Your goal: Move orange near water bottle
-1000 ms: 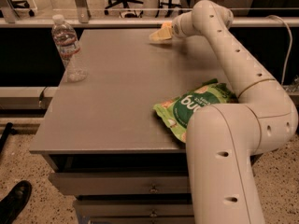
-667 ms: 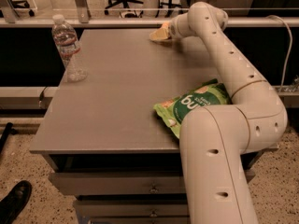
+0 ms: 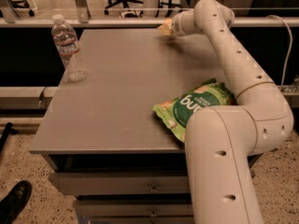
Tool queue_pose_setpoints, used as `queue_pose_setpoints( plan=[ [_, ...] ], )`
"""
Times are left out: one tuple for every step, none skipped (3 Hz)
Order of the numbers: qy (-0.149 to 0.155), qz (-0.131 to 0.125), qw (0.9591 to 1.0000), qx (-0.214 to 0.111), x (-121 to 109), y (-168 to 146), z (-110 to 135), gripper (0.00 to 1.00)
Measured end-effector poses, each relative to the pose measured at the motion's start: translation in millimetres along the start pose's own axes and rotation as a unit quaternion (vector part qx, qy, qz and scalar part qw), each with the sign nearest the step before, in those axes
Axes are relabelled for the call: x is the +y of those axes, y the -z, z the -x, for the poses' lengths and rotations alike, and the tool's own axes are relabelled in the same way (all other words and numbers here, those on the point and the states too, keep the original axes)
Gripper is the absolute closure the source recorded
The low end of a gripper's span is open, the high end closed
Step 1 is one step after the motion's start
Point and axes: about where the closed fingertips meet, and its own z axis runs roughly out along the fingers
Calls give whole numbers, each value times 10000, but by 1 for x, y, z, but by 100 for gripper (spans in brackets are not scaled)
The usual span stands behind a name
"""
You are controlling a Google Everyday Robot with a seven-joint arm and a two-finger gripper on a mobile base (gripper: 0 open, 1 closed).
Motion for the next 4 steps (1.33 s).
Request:
queue_pose_setpoints(
  plan=[
    [43, 270, 9996, -86, 11, 22, 10, 100],
    [139, 830, 9962, -209, 34, 56, 17, 100],
    [337, 1523, 9871, -363, 70, 95, 23, 100],
    [476, 2409, 9678, -549, 128, 126, 35, 100]
  ],
)
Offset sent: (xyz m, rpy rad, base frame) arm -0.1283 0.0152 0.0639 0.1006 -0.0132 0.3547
